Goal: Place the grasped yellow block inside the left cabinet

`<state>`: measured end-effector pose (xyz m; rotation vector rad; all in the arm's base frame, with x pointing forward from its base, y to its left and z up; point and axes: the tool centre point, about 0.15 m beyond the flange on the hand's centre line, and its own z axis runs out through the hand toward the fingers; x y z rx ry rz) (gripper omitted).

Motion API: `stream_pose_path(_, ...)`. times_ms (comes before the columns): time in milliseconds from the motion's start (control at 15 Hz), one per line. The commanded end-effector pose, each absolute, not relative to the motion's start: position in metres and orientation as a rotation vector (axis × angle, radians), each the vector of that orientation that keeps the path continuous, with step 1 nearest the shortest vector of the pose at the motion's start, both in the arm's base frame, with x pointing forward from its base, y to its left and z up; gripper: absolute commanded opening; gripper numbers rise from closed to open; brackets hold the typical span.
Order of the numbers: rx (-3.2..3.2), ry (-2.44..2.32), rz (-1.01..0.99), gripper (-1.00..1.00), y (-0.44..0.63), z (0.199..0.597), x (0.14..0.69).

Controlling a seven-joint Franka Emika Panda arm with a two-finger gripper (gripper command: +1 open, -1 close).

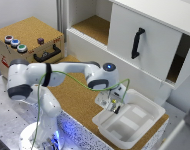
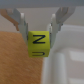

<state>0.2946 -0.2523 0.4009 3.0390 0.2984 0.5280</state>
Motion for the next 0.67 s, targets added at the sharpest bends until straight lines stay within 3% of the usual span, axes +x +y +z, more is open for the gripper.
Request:
stream_pose_path(0,3.017,0.644,0.609,-1.0,-0.133,0.43,0.312)
stream_pose_path(600,2.832,1.331,0.705,-1.0,0.096,0.466,0.356)
